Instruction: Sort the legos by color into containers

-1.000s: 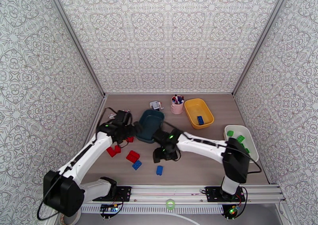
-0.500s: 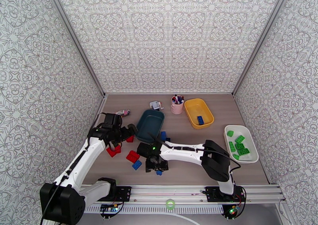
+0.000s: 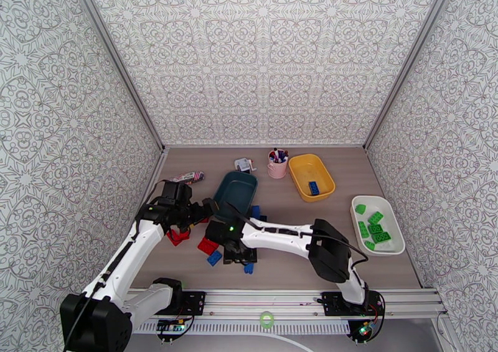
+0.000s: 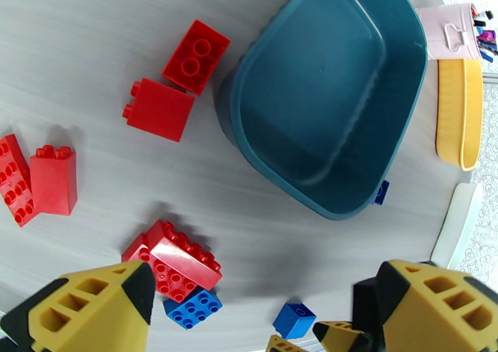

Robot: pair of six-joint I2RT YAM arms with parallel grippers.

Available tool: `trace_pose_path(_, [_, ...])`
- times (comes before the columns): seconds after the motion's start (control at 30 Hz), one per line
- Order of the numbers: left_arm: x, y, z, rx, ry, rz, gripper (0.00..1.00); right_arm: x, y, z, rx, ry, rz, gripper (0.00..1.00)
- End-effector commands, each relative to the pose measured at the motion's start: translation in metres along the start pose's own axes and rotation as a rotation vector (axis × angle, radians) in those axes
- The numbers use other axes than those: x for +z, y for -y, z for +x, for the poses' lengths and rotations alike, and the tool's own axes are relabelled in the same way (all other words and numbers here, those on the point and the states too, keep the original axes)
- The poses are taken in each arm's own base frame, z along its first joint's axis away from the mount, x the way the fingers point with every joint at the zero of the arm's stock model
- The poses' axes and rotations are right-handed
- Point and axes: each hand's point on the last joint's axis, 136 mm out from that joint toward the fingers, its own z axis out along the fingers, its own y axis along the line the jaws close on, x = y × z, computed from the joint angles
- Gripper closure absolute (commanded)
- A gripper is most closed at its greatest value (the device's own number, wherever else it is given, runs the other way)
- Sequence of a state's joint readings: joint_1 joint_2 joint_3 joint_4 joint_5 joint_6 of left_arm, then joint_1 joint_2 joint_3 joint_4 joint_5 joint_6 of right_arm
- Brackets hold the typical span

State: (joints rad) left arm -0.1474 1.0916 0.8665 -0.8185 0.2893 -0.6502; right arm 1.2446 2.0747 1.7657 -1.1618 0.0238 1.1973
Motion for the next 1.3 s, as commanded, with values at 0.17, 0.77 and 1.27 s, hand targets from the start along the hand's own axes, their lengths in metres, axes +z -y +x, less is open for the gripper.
trace_pose_path(0.17, [0.003, -0.001, -0.003, -0.003, 0.008, 0.024, 0.01, -0.018, 0.025, 0.008, 0.058, 0.029, 0.006, 0.25])
trace_pose_path(0.77, [0.002, -0.006, -0.002, -0.01, 0.006, 0.003, 0.01, 0.051, 0.033, 0.033, 0.086, -0.089, -0.02, 0.34])
trace_pose_path(1.27, [0.044, 0.062, 0.034, 0.124, -0.068, 0.093, 0.01, 0.006, 0.116, -0.022, 0.173, -0.009, -0.015, 0.73])
